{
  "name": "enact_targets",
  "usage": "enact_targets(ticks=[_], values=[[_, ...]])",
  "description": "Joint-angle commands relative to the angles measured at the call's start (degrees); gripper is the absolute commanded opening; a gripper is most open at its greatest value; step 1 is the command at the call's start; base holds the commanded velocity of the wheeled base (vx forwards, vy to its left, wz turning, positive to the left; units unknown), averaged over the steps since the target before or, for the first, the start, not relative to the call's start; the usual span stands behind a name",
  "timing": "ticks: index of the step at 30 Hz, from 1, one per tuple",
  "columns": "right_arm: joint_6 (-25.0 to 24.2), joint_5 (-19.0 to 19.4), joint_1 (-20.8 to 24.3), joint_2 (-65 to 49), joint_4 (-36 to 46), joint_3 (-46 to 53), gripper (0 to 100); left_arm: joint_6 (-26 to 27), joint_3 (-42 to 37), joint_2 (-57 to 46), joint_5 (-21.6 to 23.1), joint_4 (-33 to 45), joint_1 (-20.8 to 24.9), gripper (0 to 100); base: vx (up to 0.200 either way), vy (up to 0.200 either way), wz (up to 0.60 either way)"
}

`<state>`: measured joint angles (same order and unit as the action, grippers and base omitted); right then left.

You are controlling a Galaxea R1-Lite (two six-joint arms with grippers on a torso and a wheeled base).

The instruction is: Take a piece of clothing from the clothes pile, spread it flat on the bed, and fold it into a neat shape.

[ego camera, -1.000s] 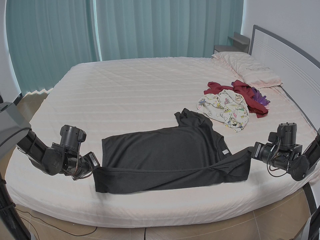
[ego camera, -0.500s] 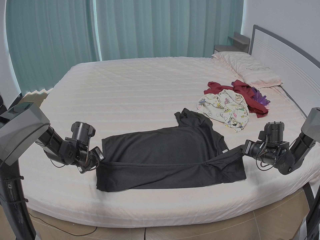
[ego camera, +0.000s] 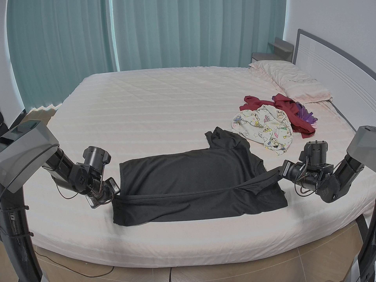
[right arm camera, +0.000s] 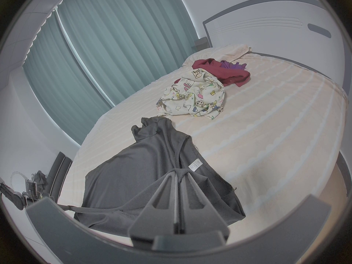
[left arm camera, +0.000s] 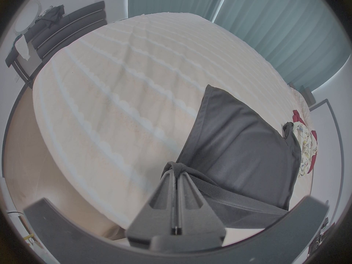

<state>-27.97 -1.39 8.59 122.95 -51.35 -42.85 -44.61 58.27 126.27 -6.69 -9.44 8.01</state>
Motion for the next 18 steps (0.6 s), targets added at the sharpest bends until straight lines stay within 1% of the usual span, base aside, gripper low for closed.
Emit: enact_targets(ticks=[1,7,11,18], values=[[0.19,0.16,0.11,-5.53,0.46,3.83,0,0.22,-3.16,-6.04,0.36,2.4,0.08,0,0.0,0.0,0.0],[0.63,0.42,0.11,-12.04,1.6,9.89,0,2.07,-9.23,-12.63,0.45,4.87,0.52,0,0.0,0.0,0.0],[0.81,1.04,0.11,-15.46,2.66,16.57,0,5.76,-15.82,-16.76,0.63,6.8,1.48,0,0.0,0.0,0.0],[1.69,1.21,0.11,-17.22,2.57,22.55,0,6.02,-22.24,-19.75,0.63,6.89,5.44,0,0.0,0.0,0.0]])
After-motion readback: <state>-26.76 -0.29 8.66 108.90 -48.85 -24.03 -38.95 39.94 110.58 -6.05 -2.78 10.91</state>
